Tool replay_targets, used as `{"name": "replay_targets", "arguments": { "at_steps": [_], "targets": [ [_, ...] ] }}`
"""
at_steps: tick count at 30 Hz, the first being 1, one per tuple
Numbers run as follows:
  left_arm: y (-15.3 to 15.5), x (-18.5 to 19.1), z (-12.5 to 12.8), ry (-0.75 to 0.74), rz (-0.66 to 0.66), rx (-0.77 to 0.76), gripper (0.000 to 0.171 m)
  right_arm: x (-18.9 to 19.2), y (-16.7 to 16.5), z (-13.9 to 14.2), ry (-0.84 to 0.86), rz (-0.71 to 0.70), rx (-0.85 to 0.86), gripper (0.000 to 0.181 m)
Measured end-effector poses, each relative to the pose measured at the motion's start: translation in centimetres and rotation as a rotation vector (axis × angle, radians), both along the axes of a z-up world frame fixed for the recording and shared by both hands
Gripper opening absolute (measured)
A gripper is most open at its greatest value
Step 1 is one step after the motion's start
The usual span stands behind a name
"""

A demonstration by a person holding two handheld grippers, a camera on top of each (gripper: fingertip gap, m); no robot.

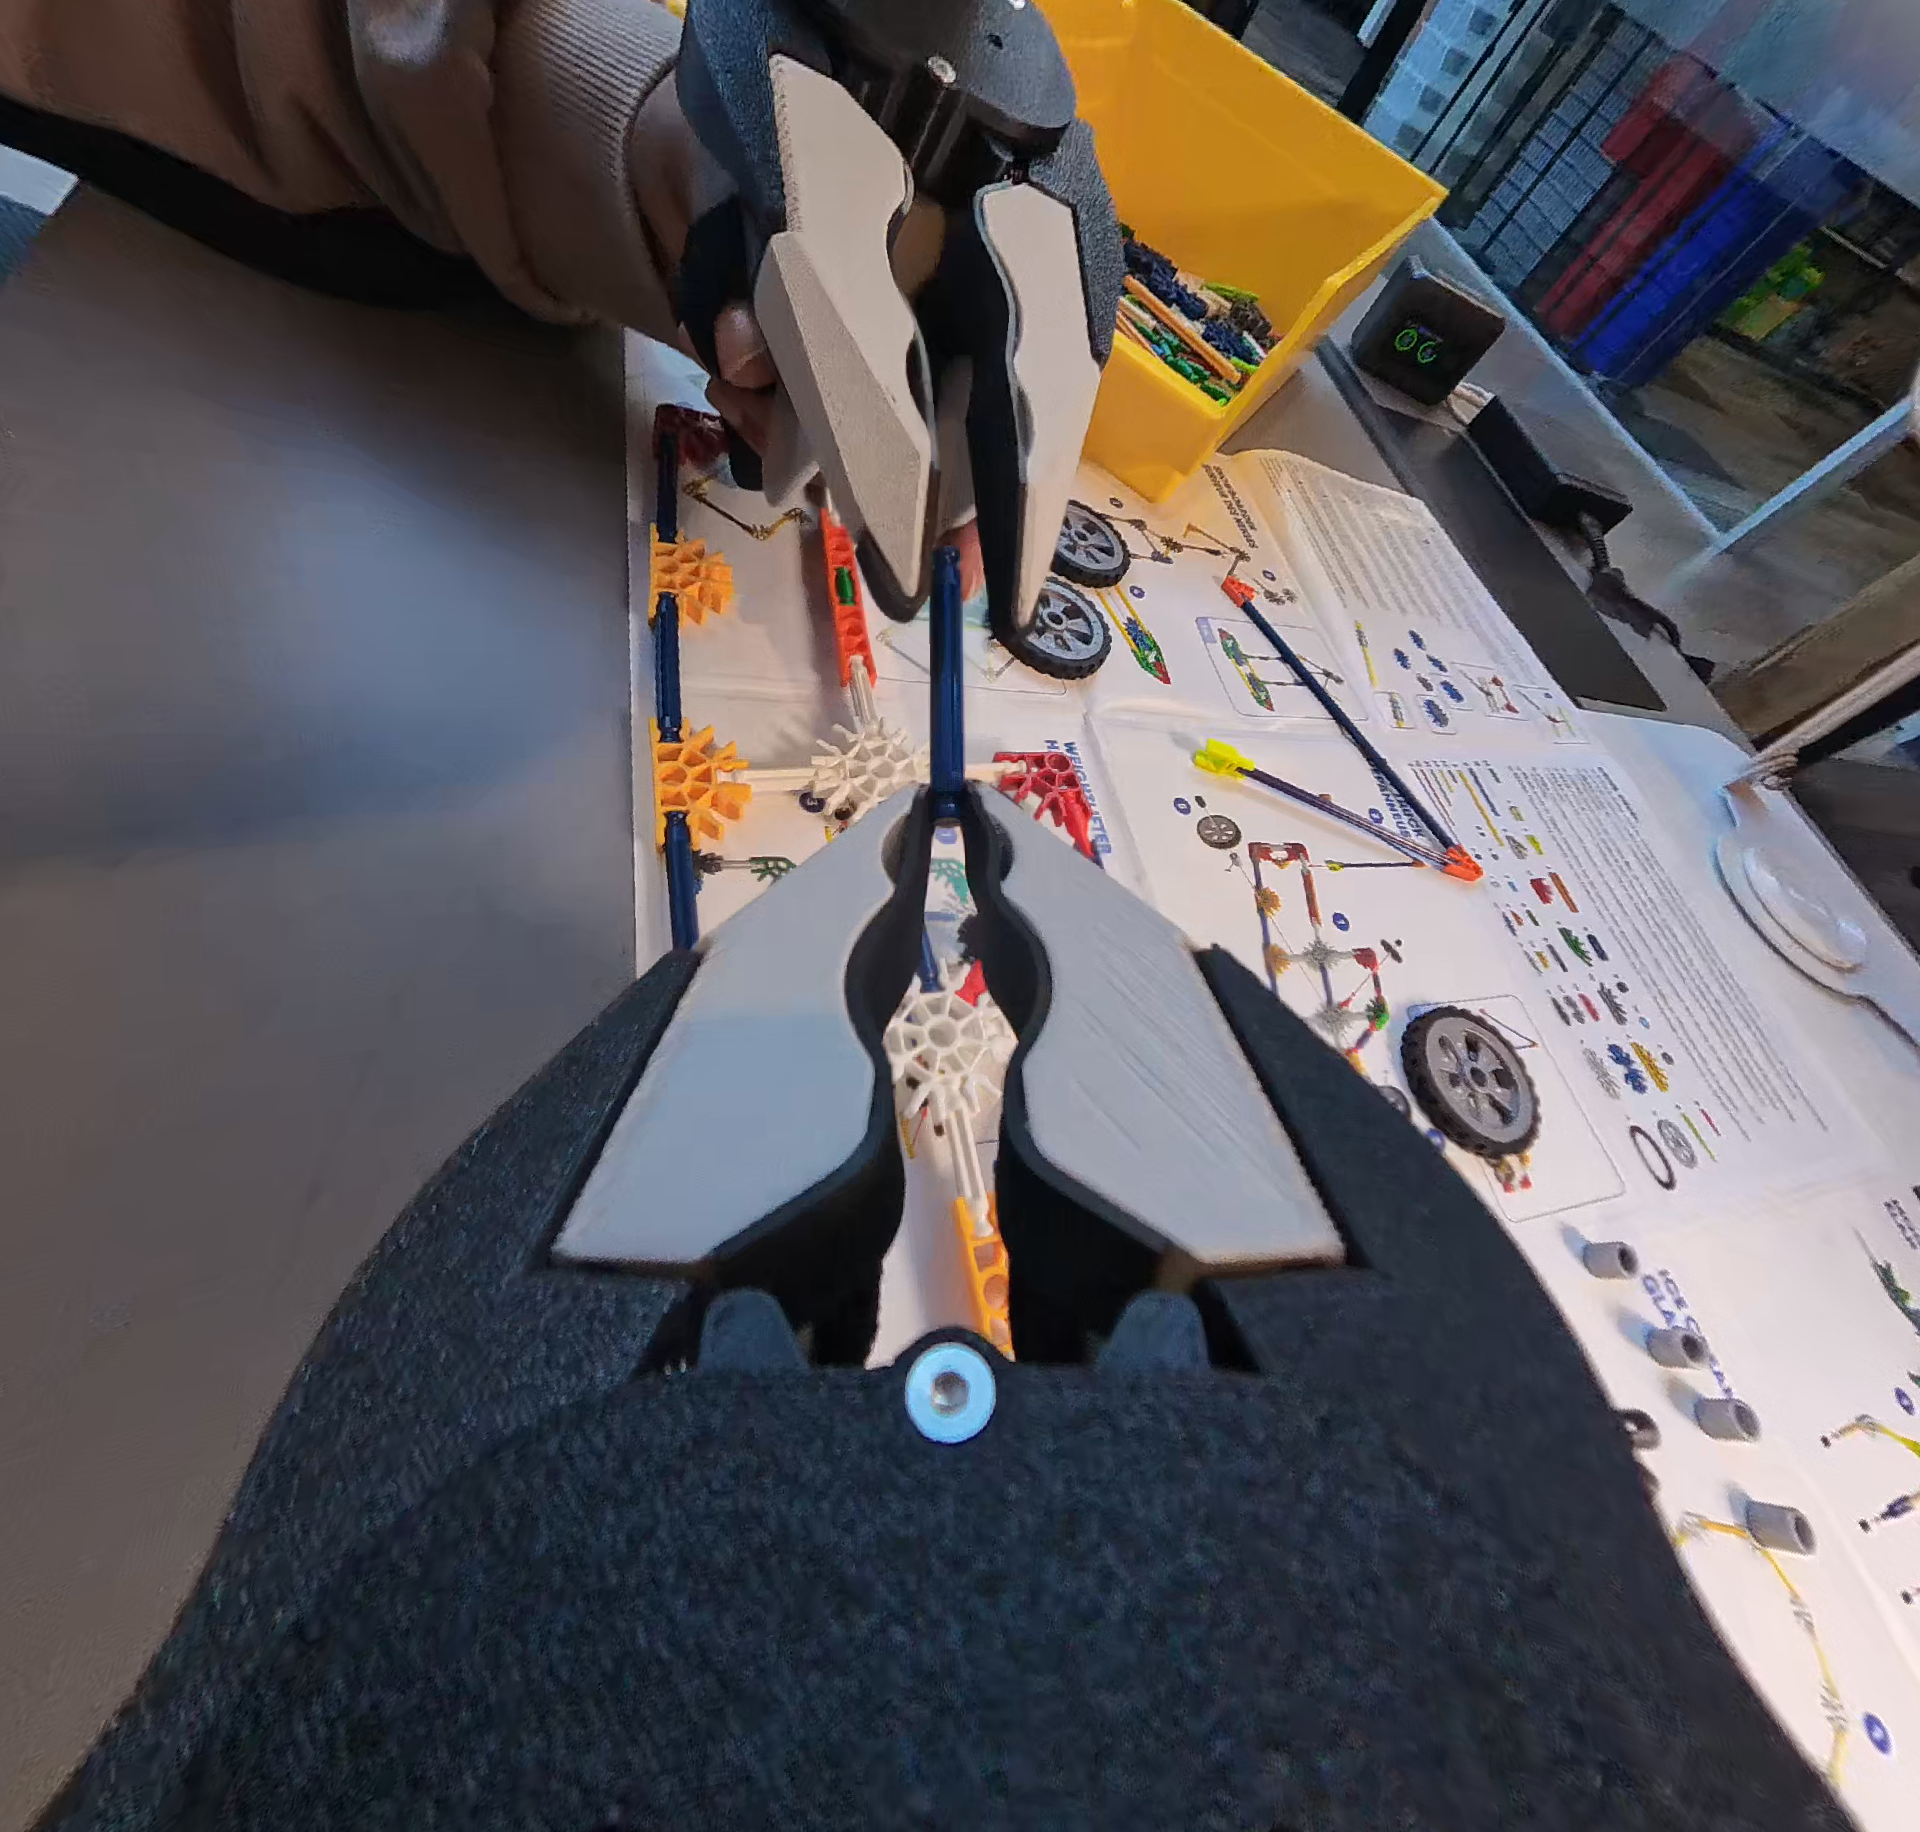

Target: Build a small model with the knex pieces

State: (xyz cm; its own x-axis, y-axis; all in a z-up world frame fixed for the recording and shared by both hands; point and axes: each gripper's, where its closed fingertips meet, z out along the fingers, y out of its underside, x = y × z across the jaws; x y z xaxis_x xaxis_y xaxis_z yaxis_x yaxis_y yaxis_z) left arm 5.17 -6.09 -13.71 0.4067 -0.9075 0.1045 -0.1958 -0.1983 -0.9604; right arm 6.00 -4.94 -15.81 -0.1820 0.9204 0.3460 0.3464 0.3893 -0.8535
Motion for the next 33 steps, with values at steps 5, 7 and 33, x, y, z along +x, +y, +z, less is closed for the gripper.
{"name": "replay_targets", "arguments": {
  "at_steps": [5,7,33],
  "targets": [
    [-0.5,0.5,-1.2,0.094,-0.020,0.023,0.007,-0.2,-0.9,0.1,0.008,0.031,0.002,0.003],
    [-0.6,0.6,-1.2,0.093,-0.030,0.024,0.005,-0.1,-0.8,0.2,0.011,0.032,0.004,0.003],
    [-0.4,0.0,1.4,-0.054,-0.022,0.059,0.003,0.8,-0.5,3.3,0.159,0.062,-0.222,0.000]
  ]
}}
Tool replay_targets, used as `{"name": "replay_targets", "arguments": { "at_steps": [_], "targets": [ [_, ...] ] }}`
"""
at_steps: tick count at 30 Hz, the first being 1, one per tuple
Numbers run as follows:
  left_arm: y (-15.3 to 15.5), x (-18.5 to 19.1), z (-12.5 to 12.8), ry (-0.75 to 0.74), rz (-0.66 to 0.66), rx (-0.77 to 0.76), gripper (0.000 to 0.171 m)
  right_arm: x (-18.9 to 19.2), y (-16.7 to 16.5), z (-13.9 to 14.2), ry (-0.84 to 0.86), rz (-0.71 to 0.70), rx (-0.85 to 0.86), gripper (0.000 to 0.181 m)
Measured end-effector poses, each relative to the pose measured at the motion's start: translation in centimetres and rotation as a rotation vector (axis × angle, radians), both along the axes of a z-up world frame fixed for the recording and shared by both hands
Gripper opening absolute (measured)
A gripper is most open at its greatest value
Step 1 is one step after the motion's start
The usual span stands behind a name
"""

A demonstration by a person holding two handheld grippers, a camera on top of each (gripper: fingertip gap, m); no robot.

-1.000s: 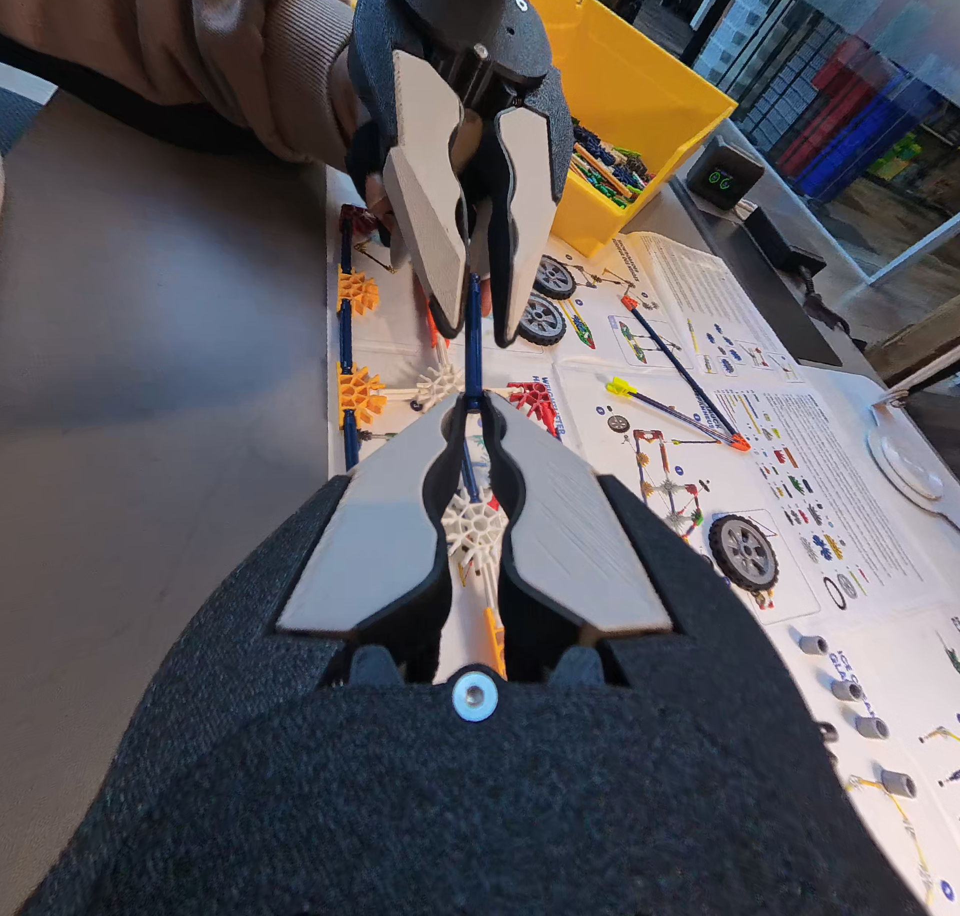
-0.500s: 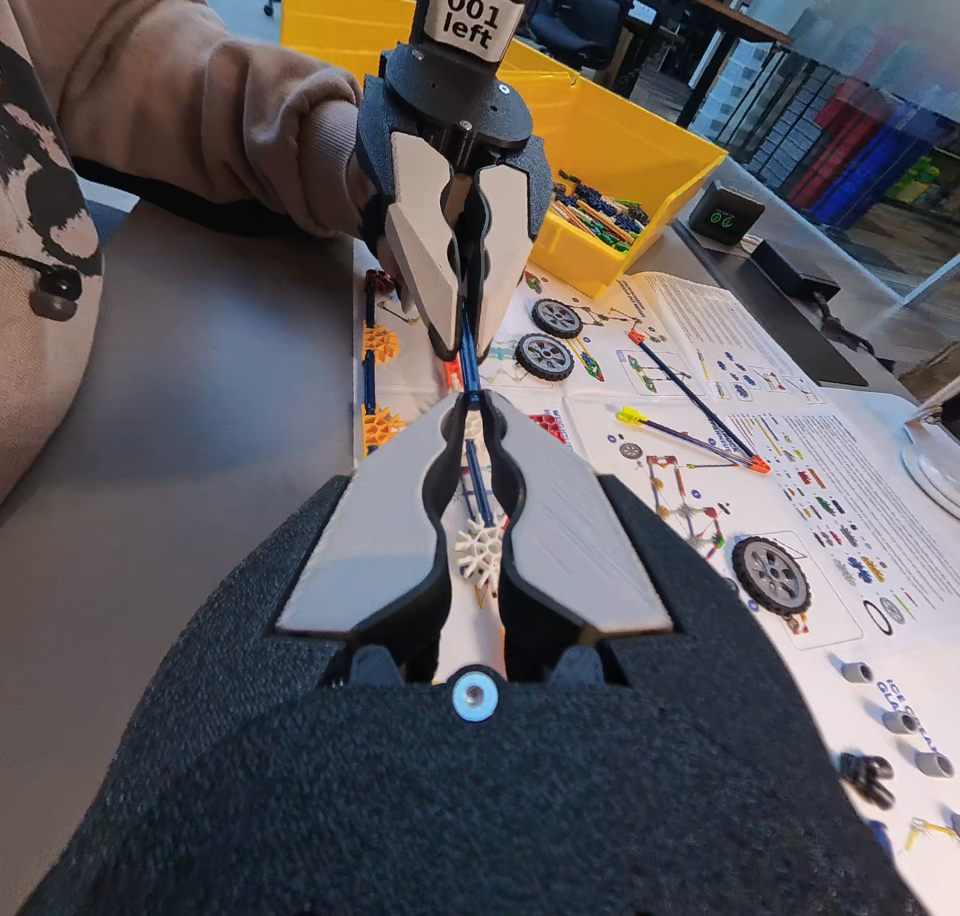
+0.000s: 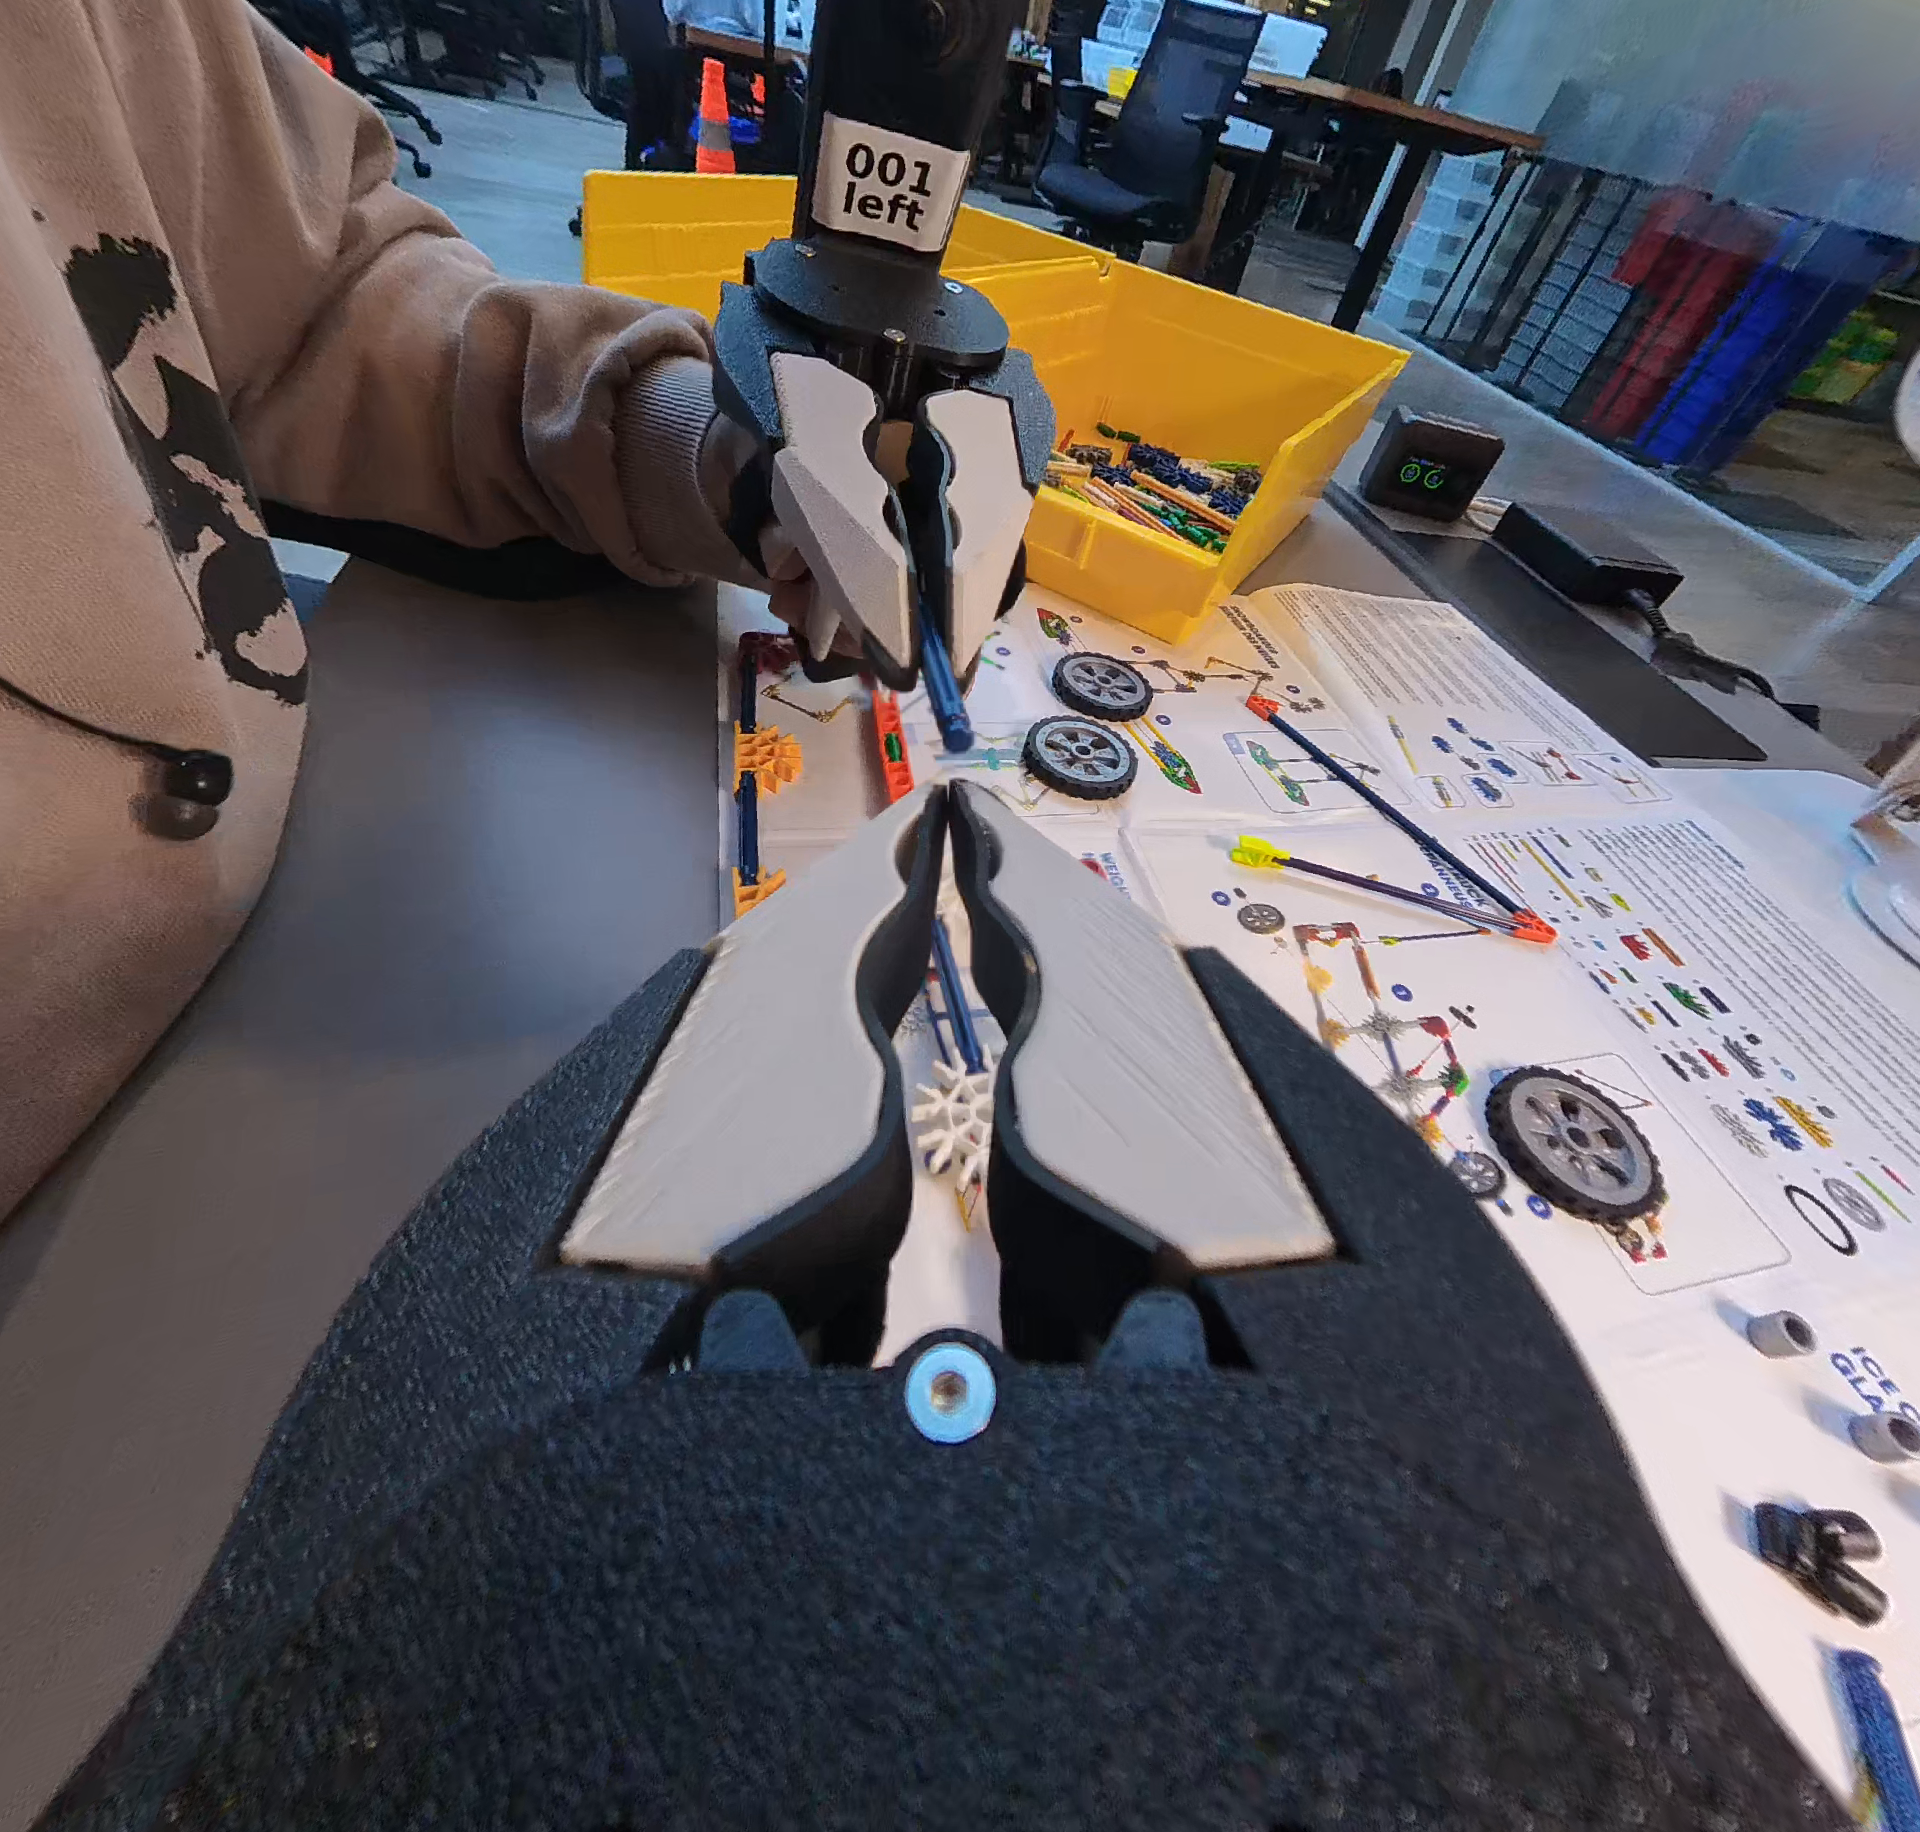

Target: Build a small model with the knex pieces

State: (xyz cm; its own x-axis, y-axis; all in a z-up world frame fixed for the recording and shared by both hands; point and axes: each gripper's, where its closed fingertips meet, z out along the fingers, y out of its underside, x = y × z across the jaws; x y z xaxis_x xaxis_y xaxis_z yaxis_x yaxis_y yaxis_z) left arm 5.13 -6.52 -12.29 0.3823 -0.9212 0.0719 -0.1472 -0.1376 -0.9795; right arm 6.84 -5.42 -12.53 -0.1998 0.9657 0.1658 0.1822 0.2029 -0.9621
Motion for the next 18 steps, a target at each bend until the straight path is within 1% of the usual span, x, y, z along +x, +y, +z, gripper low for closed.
{"name": "replay_targets", "arguments": {
  "at_steps": [4,6,9,14,18],
  "targets": [
    [1.1,-1.5,0.7,-0.056,0.051,-0.018,0.002,0.5,1.3,0.5,0.017,-0.042,-0.017,0.000],
    [1.8,-2.1,0.6,-0.057,0.096,-0.018,0.002,0.7,2.3,0.5,0.022,-0.082,-0.012,0.000],
    [3.0,-3.0,0.2,-0.043,0.176,-0.022,0.003,1.0,3.9,0.8,0.036,-0.148,-0.021,0.005],
    [4.6,-4.6,-0.4,0.008,0.308,0.001,0.003,2.2,7.6,1.4,0.071,-0.298,-0.029,0.009],
    [5.0,-5.3,-0.1,-0.012,0.336,-0.007,0.003,3.7,11.5,1.3,0.080,-0.444,-0.050,0.012]
  ]
}}
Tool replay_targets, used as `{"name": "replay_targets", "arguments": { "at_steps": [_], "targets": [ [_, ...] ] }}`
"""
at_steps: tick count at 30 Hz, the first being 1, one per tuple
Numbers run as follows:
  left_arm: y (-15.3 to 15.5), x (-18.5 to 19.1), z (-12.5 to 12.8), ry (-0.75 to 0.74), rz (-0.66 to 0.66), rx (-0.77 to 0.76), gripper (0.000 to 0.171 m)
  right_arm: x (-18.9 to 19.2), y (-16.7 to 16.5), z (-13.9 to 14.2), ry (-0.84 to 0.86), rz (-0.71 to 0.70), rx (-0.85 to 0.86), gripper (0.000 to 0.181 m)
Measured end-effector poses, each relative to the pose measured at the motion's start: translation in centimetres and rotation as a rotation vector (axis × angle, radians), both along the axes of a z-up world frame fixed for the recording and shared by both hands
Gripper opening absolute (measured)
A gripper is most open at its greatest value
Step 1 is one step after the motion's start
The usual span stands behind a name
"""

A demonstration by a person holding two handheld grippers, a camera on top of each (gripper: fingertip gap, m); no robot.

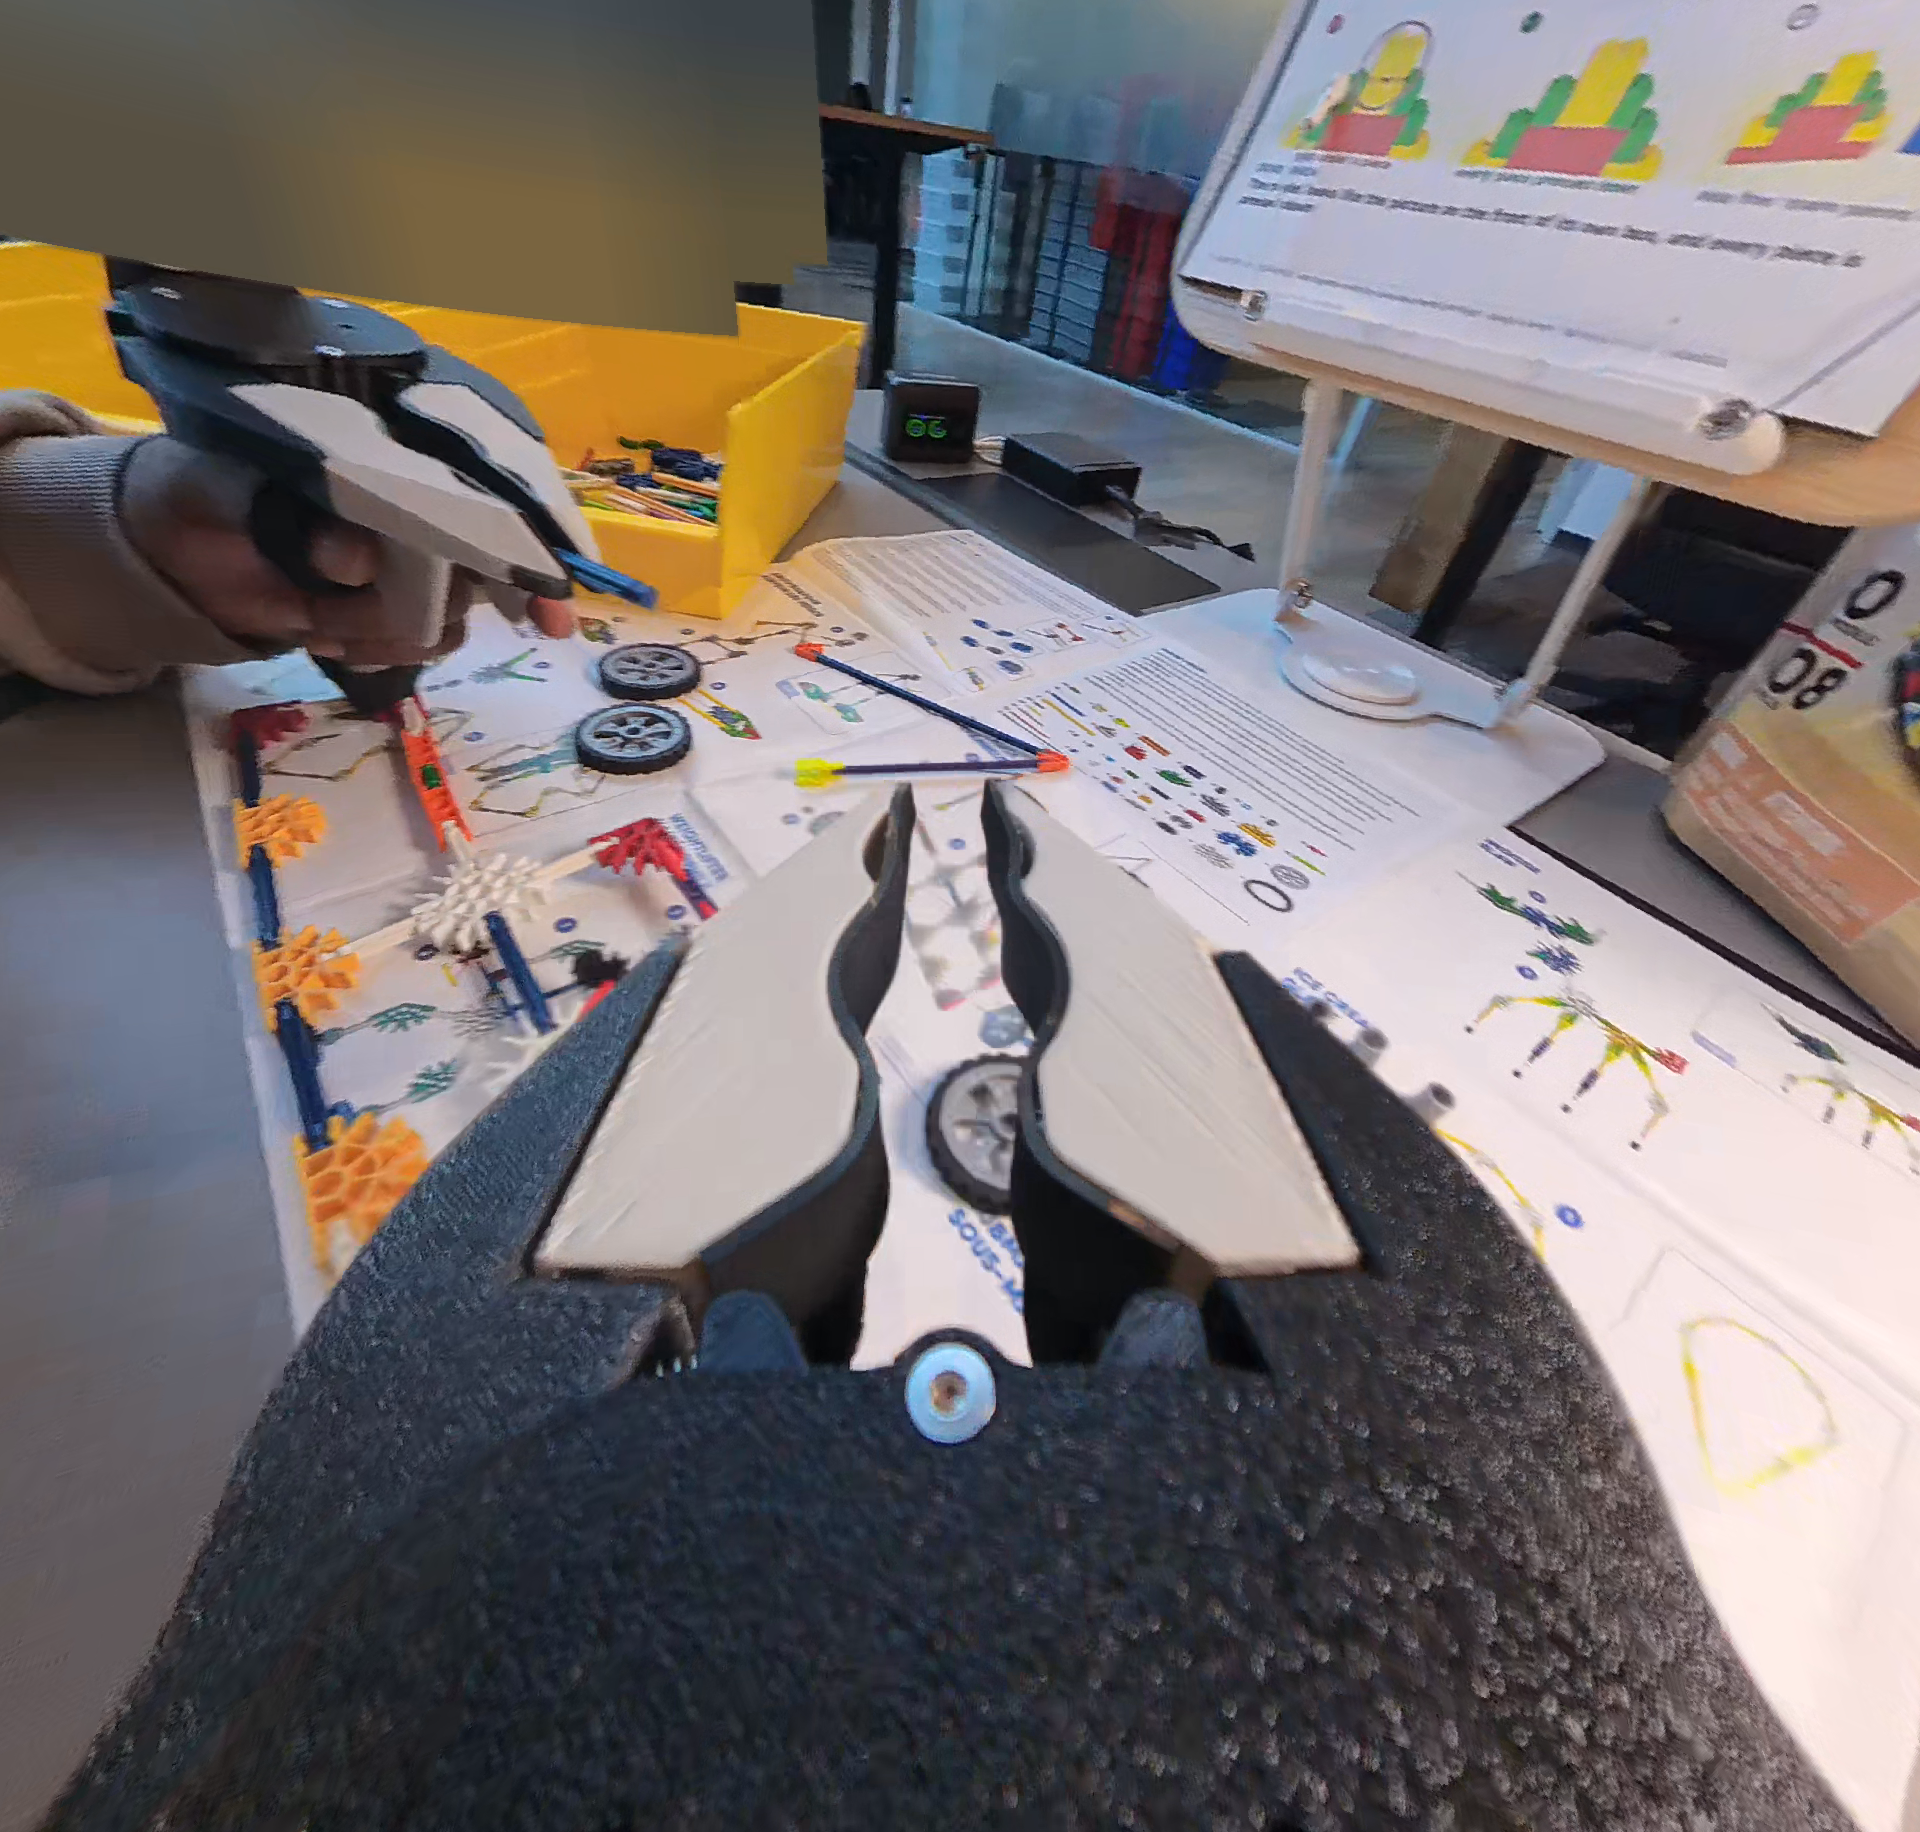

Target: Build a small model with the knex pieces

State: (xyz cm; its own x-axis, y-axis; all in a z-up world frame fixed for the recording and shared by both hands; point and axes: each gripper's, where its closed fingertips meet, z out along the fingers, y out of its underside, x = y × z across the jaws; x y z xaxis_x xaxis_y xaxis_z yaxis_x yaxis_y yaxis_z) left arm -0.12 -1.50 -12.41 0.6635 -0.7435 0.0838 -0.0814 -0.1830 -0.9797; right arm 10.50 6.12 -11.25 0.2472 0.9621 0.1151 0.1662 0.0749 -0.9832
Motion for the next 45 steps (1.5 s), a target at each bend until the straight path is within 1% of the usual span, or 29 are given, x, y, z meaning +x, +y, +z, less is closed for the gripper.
{"name": "replay_targets", "arguments": {
  "at_steps": [3,6,8,12,14,17,20,22,23,24,25,26,32,34,36,37,41,43,45],
  "targets": [
    [0.3,-0.4,0.0,-0.003,0.023,-0.002,0.003,1.3,3.4,-1.0,-0.057,-0.118,0.008,0.015],
    [0.4,-0.6,0.0,0.003,0.036,0.000,0.003,2.2,6.3,-1.3,-0.084,-0.202,-0.010,0.015],
    [0.5,-0.8,0.0,0.013,0.051,0.008,0.003,2.8,8.2,-2.3,-0.156,-0.251,-0.038,0.017],
    [0.7,-1.1,0.1,0.027,0.077,0.021,0.003,3.5,10.6,-4.3,-0.315,-0.276,-0.105,0.019],
    [0.9,-1.3,0.2,0.035,0.096,0.031,0.003,3.8,11.2,-5.2,-0.417,-0.269,-0.147,0.024],
    [1.1,-1.8,0.5,0.044,0.130,0.052,0.003,4.1,11.8,-6.2,-0.529,-0.257,-0.182,0.024],
    [1.3,-2.1,0.6,0.046,0.148,0.062,0.003,4.0,10.9,-7.9,-0.622,-0.171,-0.261,0.024],
    [1.3,-2.2,0.6,0.049,0.154,0.065,0.003,4.3,10.4,-9.4,-0.689,-0.139,-0.284,0.024],
    [1.3,-2.2,0.6,0.052,0.154,0.067,0.003,4.5,10.3,-10.0,-0.714,-0.141,-0.280,0.022],
    [1.3,-2.2,0.6,0.056,0.153,0.069,0.003,4.6,10.3,-10.4,-0.729,-0.143,-0.273,0.014],
    [1.3,-2.2,0.6,0.060,0.154,0.073,0.003,4.7,10.2,-10.7,-0.735,-0.141,-0.272,0.008],
    [1.3,-2.2,0.5,0.064,0.155,0.076,0.003,4.8,10.1,-10.8,-0.737,-0.144,-0.274,0.006],
    [1.1,-1.9,0.5,0.066,0.139,0.078,0.003,5.0,10.2,-10.8,-0.699,-0.156,-0.293,0.005],
    [1.0,-1.8,0.5,0.065,0.132,0.078,0.003,5.1,10.2,-10.8,-0.690,-0.156,-0.300,0.006],
    [1.0,-1.7,0.5,0.065,0.126,0.077,0.003,4.8,10.2,-10.3,-0.648,-0.158,-0.304,0.015],
    [1.0,-1.6,0.5,0.065,0.123,0.078,0.003,4.6,10.4,-9.8,-0.614,-0.164,-0.311,0.015],
    [0.8,-1.4,0.5,0.062,0.111,0.078,0.003,4.5,12.5,-7.8,-0.503,-0.252,-0.262,0.015],
    [0.8,-1.3,0.5,0.063,0.107,0.078,0.003,4.2,13.7,-7.7,-0.488,-0.285,-0.245,0.016],
    [0.8,-1.2,0.4,0.066,0.103,0.077,0.003,3.6,14.1,-8.5,-0.497,-0.281,-0.280,0.017]
  ]
}}
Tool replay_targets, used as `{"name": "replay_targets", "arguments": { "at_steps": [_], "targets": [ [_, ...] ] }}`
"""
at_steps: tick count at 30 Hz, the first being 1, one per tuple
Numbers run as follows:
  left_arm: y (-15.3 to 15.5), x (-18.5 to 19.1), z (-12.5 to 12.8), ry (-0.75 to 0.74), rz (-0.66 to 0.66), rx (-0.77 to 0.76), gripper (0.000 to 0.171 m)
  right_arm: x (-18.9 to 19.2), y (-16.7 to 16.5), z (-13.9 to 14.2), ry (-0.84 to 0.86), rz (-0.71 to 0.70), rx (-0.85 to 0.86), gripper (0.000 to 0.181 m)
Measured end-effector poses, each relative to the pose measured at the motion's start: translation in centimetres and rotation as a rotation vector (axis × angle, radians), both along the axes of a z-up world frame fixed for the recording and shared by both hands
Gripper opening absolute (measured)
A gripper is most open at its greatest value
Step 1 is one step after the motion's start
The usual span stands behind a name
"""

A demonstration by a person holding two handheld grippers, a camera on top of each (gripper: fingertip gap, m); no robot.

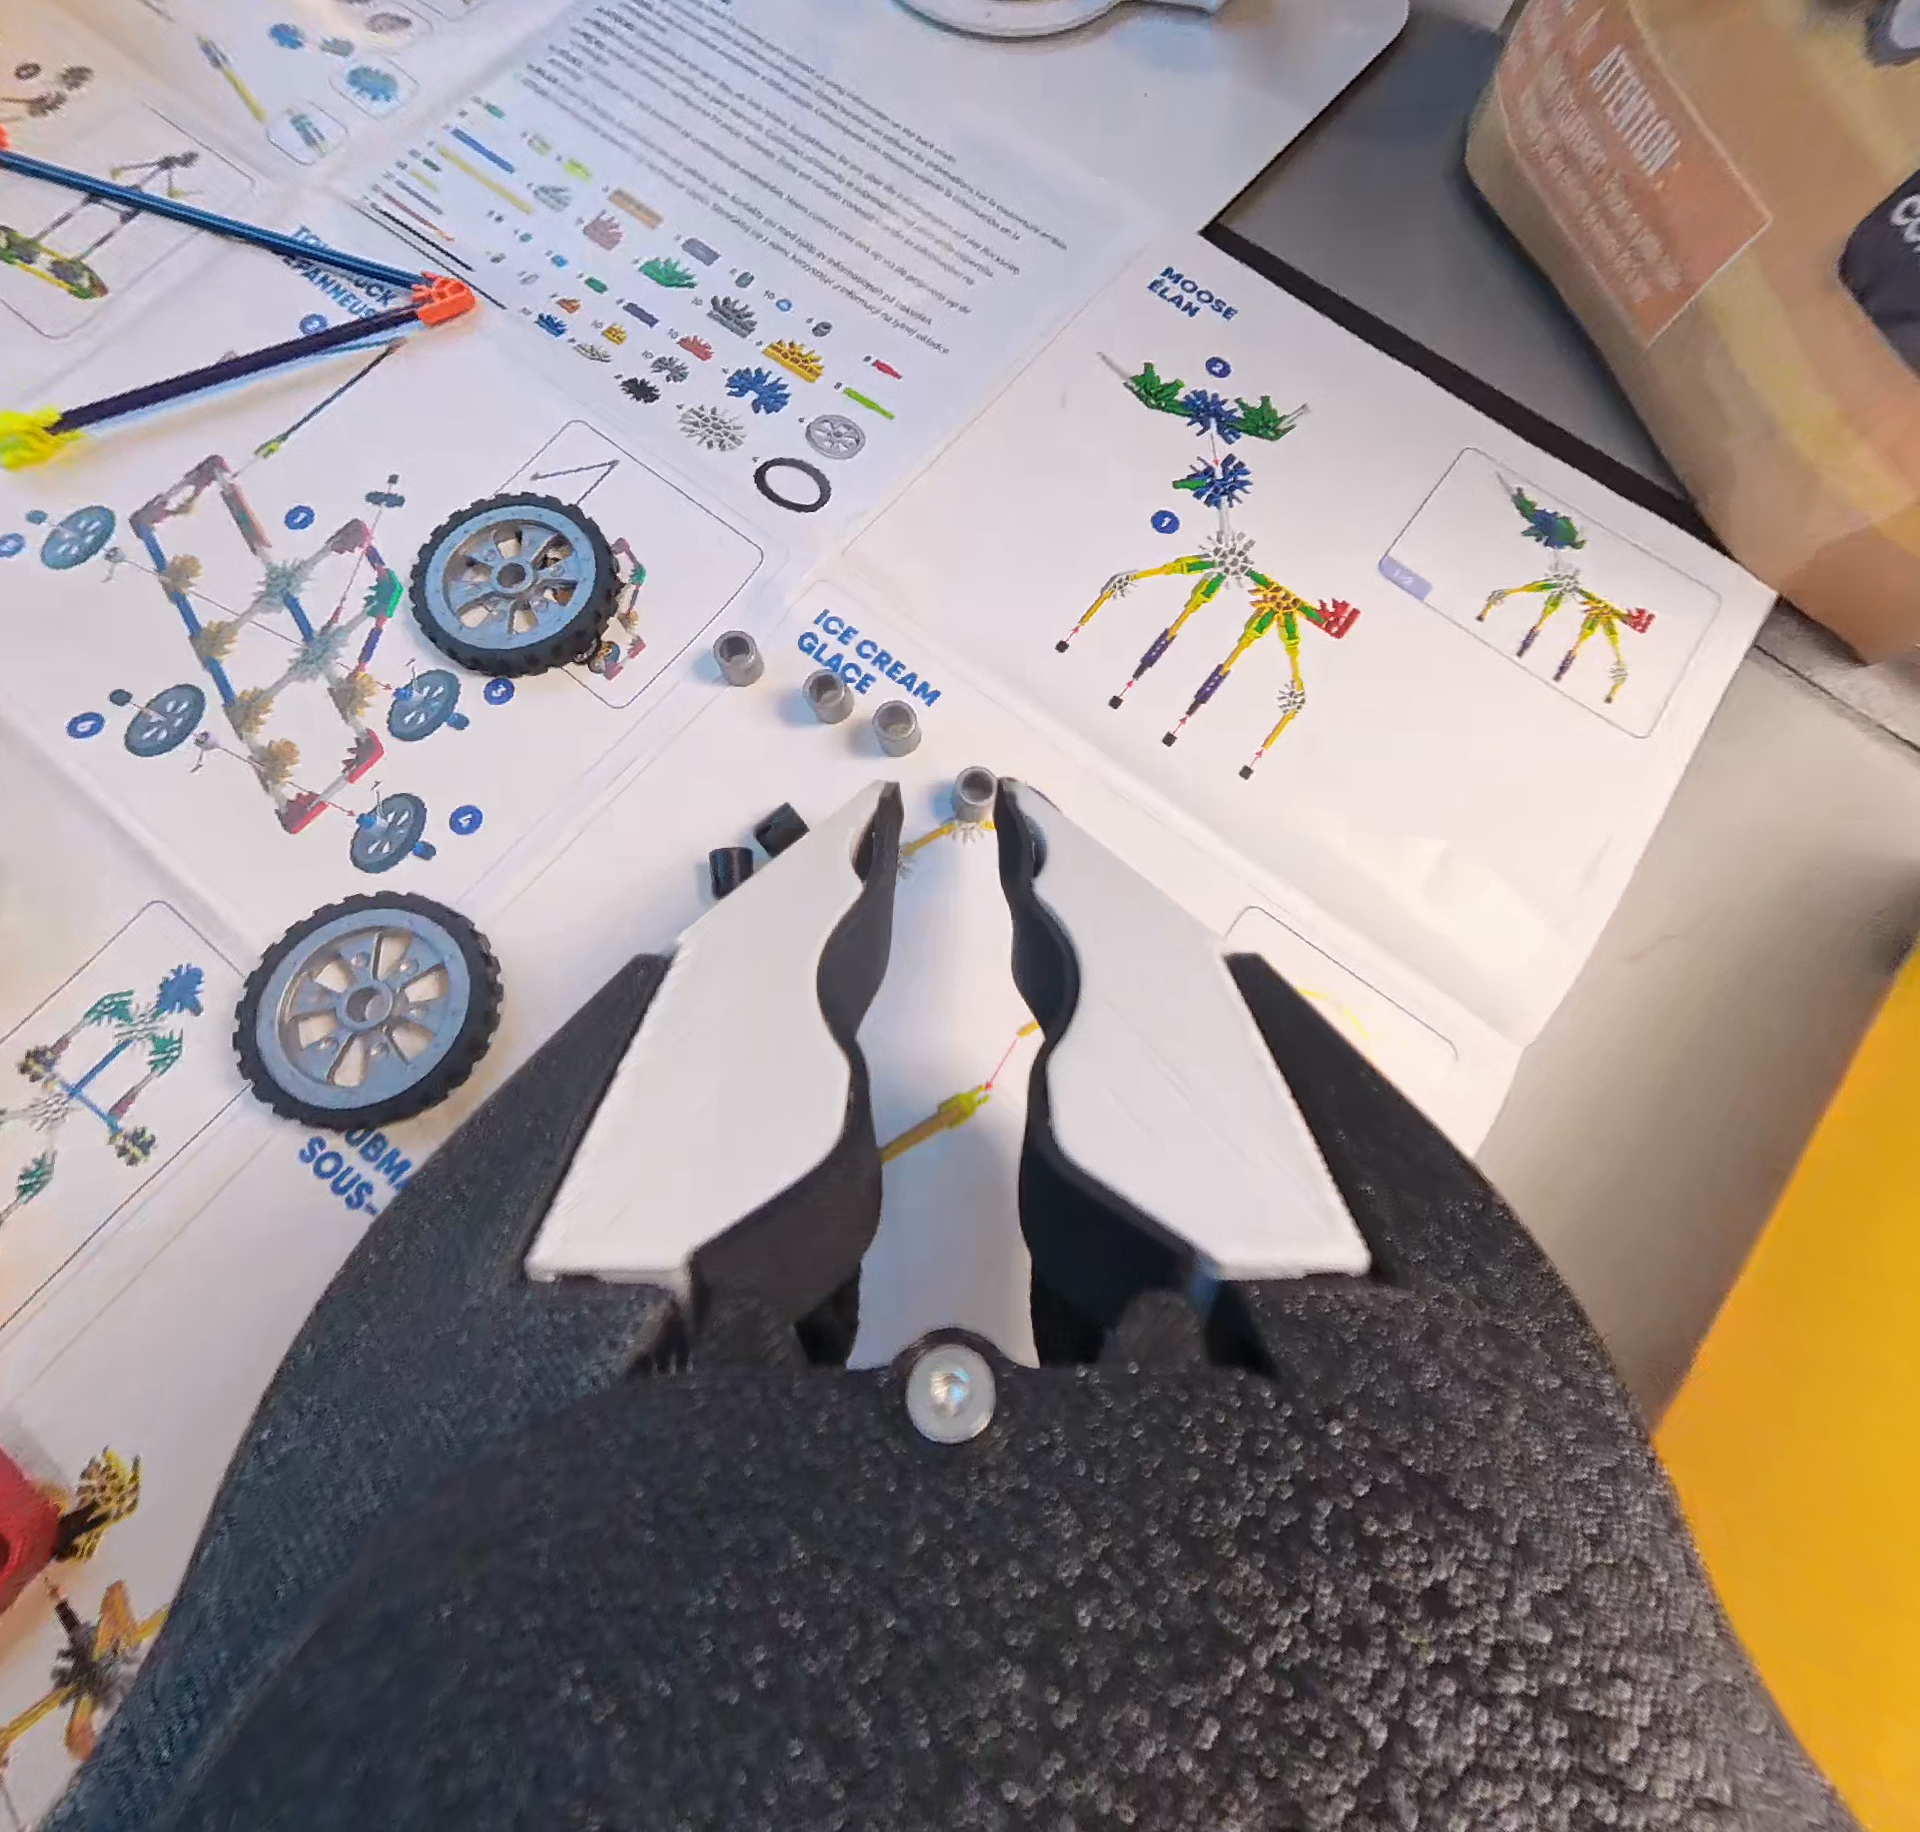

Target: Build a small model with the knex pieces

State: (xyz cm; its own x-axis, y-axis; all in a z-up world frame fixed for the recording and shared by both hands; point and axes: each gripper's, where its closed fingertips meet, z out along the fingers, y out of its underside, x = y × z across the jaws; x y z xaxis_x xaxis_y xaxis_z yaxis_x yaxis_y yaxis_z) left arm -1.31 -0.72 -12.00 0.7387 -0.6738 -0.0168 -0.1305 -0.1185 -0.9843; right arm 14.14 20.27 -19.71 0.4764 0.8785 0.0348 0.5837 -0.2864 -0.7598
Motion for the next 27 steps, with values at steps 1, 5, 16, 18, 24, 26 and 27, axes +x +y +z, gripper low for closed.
{"name": "replay_targets", "arguments": {
  "at_steps": [1,5,16,18,24,26,27],
  "targets": [
    [0.0,0.0,0.0,0.002,-0.001,0.001,0.003,-0.1,0.1,-0.5,-0.015,-0.001,-0.007,0.017],
    [-0.2,0.1,0.2,0.006,-0.006,0.010,0.003,-0.1,0.4,-1.6,-0.067,-0.002,-0.013,0.017],
    [-0.1,0.0,0.0,0.001,-0.008,0.000,0.003,0.2,-3.6,-1.0,-0.152,0.215,-0.021,0.016],
    [-0.2,0.1,-0.1,0.004,-0.011,-0.002,0.003,0.0,-3.8,-1.6,-0.181,0.230,0.002,0.016],
    [-0.2,0.0,-0.1,0.006,-0.010,-0.002,0.003,-0.2,-4.1,-2.1,-0.205,0.256,0.021,0.012],
    [-0.2,0.0,-0.1,0.007,-0.011,-0.004,0.003,-0.3,-4.3,-2.2,-0.202,0.259,0.016,0.009],
    [-0.2,0.1,-0.1,0.007,-0.012,-0.004,0.003,-0.3,-4.3,-2.2,-0.201,0.258,0.014,0.009]
  ]
}}
